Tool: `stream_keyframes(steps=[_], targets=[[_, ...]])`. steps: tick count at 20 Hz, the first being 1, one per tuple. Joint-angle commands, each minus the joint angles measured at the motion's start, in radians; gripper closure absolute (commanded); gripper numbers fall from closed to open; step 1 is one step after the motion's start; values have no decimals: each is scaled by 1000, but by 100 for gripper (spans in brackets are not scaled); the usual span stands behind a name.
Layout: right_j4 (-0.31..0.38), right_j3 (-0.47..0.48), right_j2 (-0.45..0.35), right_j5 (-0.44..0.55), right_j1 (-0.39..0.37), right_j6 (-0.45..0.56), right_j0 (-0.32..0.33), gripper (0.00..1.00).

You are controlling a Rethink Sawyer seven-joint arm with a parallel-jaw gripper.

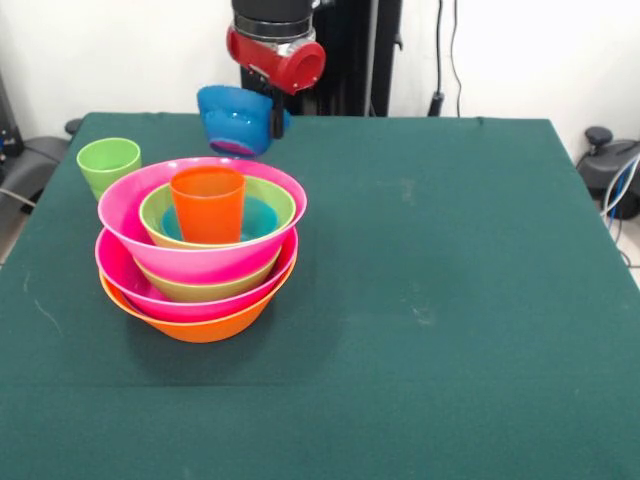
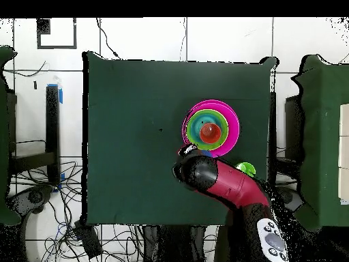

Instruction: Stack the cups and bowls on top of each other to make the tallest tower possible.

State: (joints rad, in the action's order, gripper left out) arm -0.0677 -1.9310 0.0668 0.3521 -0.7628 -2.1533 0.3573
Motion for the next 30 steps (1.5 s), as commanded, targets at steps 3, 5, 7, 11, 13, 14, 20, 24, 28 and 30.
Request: stream_keyframes(steps=[3, 5, 7, 11, 13, 14, 20, 24, 28, 30], targets=[[-75, 207, 93, 561, 87, -320, -155, 100], [-65, 146, 161, 476, 37, -326, -196, 100], [-55, 144, 172, 465, 28, -302, -199, 100], [-32, 173, 166, 441, 36, -245, -186, 100], [-23, 177, 164, 408, 35, -224, -184, 100], [-33, 167, 166, 420, 23, -229, -188, 100], [-58, 58, 214, 416, -55, -284, -239, 100], [-70, 23, 230, 414, -84, -281, -252, 100], [-69, 71, 214, 413, -49, -248, -235, 100], [-69, 85, 208, 412, -36, -237, -226, 100]])
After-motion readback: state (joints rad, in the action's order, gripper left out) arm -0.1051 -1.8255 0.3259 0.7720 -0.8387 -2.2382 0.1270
